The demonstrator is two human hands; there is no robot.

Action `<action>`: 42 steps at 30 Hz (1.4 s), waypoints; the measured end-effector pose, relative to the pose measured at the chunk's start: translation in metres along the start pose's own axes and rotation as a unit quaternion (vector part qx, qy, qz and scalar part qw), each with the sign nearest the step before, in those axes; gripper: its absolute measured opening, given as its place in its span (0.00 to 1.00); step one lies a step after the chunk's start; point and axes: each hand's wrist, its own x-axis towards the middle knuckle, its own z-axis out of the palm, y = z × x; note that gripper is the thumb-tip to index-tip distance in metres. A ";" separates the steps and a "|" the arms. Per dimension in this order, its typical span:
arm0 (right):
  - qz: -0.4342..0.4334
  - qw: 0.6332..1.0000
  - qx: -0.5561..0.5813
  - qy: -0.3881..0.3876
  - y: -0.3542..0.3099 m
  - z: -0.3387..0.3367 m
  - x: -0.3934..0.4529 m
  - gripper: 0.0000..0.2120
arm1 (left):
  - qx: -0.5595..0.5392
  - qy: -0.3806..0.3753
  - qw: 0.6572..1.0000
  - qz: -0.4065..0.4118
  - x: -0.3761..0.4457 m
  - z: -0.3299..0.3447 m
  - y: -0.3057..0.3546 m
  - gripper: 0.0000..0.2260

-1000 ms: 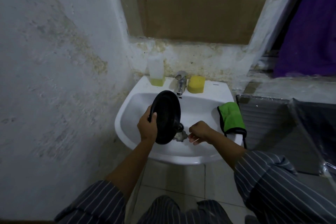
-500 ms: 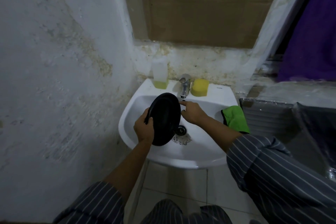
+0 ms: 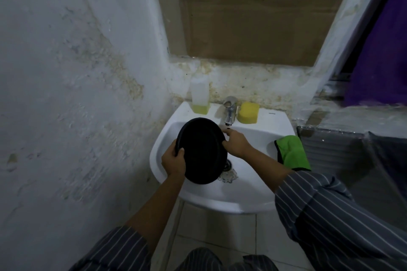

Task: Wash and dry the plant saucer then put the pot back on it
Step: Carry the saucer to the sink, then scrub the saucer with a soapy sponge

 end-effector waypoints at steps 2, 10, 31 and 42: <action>0.053 0.999 0.006 0.002 0.011 0.004 -0.001 0.19 | -0.002 0.005 1.000 -0.024 0.003 -0.001 -0.002 0.15; 0.239 0.954 0.161 -0.088 0.047 0.027 -0.015 0.17 | -0.031 -0.005 0.992 -0.125 0.013 0.002 -0.016 0.15; 0.343 0.908 0.229 -0.068 0.093 0.064 0.008 0.14 | 0.222 -0.081 0.947 -0.219 0.046 0.019 -0.064 0.11; 0.179 0.930 0.138 0.290 0.074 -0.017 0.058 0.07 | 0.367 -0.102 0.915 -0.133 0.056 0.040 -0.046 0.10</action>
